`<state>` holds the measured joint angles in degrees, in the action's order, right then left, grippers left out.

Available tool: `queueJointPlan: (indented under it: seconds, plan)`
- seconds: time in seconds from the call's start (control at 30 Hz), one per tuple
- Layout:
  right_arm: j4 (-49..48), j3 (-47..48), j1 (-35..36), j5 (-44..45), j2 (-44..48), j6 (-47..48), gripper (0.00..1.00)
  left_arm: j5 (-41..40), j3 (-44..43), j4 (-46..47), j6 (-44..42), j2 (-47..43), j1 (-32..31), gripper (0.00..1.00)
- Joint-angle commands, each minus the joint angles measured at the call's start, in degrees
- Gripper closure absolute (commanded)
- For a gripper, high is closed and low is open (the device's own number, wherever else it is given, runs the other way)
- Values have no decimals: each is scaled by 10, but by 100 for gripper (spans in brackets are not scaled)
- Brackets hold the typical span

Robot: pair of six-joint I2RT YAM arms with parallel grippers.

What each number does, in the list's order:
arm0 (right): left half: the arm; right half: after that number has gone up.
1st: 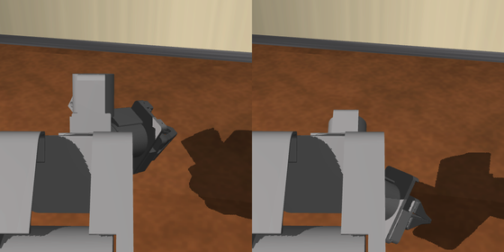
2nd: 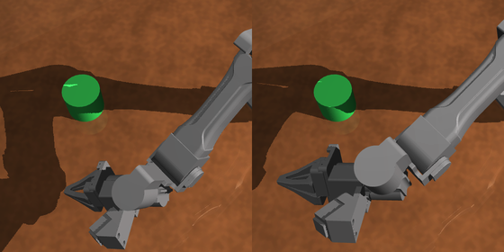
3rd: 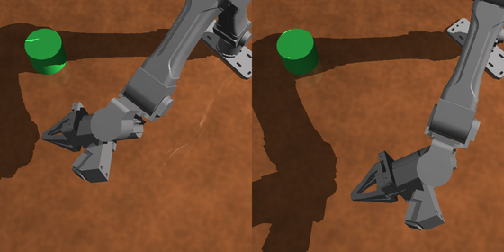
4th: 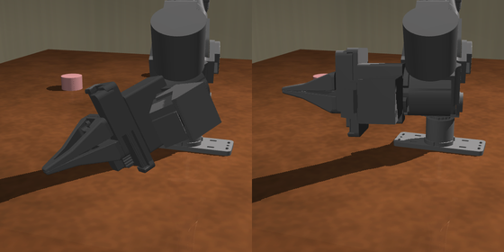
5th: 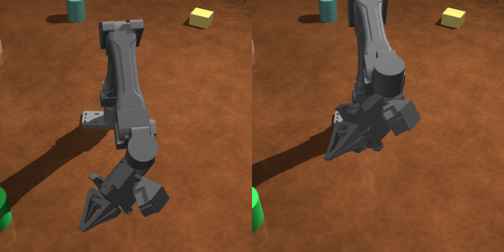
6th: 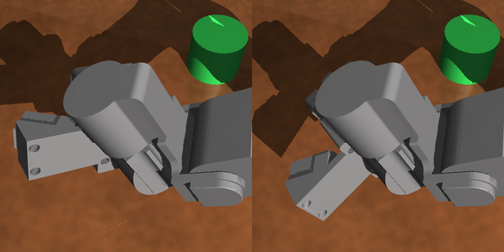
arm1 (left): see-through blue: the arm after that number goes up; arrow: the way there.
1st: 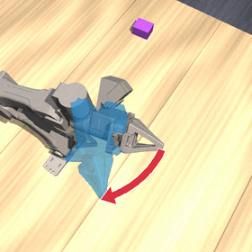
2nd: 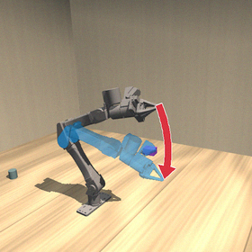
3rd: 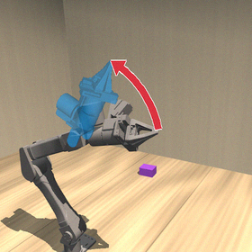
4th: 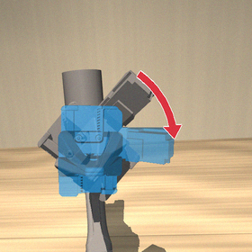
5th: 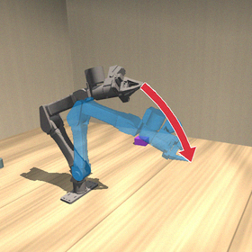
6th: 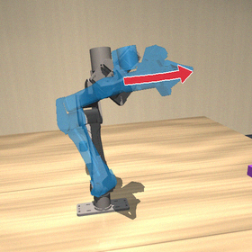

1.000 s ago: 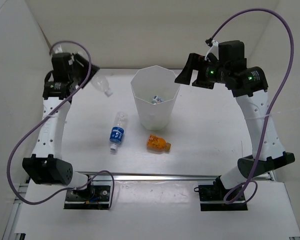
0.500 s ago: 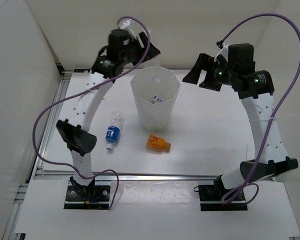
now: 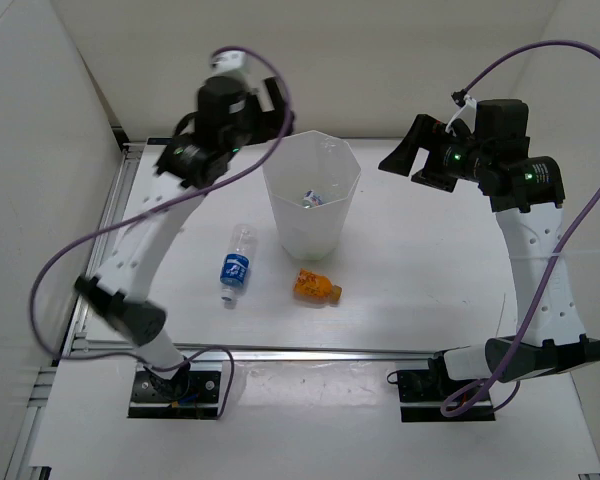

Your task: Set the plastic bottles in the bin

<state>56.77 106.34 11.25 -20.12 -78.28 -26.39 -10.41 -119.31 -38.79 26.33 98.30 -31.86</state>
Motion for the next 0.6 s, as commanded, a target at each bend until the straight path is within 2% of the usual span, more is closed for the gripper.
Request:
queueJointPlan:
  seconds: [0.0,0.03,0.1,0.13,0.23,0.3,0.33,0.43,0.57]
  plan:
    - [-28,1,-2,-19,2,6,0,-91,116,-1,-28,-166,59,0]
    - [-28,1,-2,-19,-4,6,0,-91,213,-1,-35,-210,71,0]
    - [-28,1,-2,-24,-9,6,0,-96,301,-1,-45,-239,98,0]
    - [-33,1,-2,-31,-9,6,0,-96,374,-1,-45,-250,106,0]
    - [-33,1,-2,-37,-20,0,0,-77,489,6,-71,-264,114,0]
    - [-33,1,-2,-42,-26,0,0,-54,527,22,-87,-264,120,0]
    - [-33,1,-2,-47,-26,0,0,-19,567,38,-100,-264,120,0]
    - [-33,1,-2,-54,-36,0,0,62,599,71,-134,-244,120,0]
    - [-33,6,-2,-59,-36,0,0,79,604,71,-134,-203,120,0]
